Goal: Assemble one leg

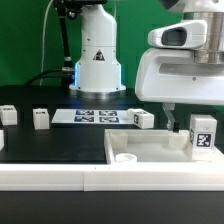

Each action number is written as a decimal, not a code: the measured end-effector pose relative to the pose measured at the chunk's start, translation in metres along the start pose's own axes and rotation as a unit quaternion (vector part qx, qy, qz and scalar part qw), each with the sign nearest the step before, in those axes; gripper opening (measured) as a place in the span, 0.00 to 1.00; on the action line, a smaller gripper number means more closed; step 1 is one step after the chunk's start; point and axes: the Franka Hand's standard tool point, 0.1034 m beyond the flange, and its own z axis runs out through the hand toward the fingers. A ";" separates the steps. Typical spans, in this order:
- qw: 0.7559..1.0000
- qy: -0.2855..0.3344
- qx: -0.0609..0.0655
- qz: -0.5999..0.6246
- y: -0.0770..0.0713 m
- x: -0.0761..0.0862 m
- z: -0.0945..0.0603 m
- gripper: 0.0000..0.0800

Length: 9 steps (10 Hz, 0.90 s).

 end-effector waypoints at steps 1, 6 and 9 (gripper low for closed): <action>1.000 0.000 0.000 0.000 0.000 0.000 0.000 0.66; 1.000 0.000 0.001 0.018 0.000 0.000 0.000 0.36; 0.989 0.005 0.006 0.149 -0.002 -0.001 0.001 0.36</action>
Offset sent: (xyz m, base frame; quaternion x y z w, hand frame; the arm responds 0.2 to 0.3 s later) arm 0.0000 0.0000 0.0000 0.0000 0.0000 0.0000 1.0000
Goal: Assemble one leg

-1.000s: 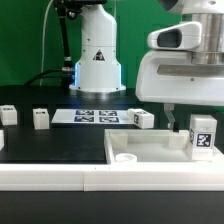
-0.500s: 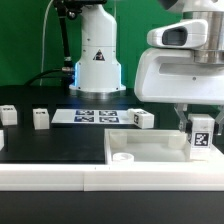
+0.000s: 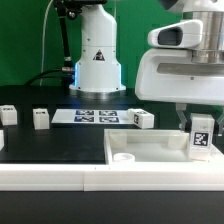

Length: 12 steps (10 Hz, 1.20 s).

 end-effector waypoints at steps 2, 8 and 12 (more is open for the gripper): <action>0.994 0.000 0.001 0.111 -0.002 -0.004 0.001 0.36; 0.914 -0.004 0.009 0.407 -0.004 -0.005 0.001 0.36; 0.814 -0.015 0.018 0.580 -0.002 -0.005 0.002 0.36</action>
Offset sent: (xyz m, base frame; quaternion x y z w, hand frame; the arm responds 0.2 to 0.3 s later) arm -0.0055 0.0048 -0.0012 -0.0158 0.0095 0.2588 0.9658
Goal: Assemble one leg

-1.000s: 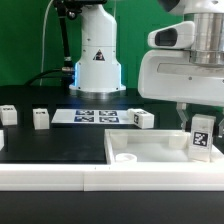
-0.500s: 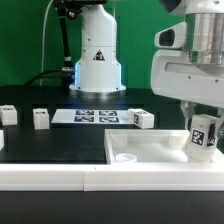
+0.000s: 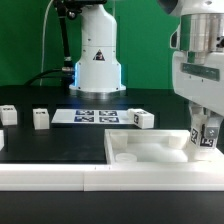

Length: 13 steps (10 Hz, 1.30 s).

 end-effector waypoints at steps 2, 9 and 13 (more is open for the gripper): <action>0.999 -0.006 0.000 0.034 0.000 -0.001 0.000 0.36; 0.985 -0.006 0.000 -0.172 0.000 -0.004 0.000 0.81; 0.920 -0.004 -0.004 -0.391 0.000 -0.007 -0.002 0.81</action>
Offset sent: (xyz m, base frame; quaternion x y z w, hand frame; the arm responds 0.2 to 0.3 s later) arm 0.0000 0.0000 0.0000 0.0000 0.0000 0.0000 1.0000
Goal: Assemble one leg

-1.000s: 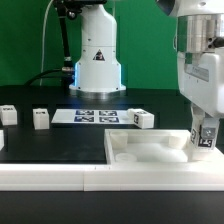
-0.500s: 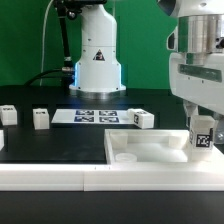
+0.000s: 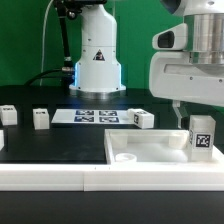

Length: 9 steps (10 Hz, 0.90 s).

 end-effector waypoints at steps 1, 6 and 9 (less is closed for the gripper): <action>0.999 -0.003 -0.003 -0.053 0.000 0.000 -0.001 0.81; 0.968 -0.002 -0.005 -0.252 0.006 0.010 -0.002 0.81; 0.948 0.002 -0.010 -0.320 0.008 0.014 -0.003 0.81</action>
Offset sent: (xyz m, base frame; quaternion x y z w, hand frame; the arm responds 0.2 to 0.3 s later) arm 0.0016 -0.0024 -0.0011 0.0191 -0.0436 -0.2370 0.9703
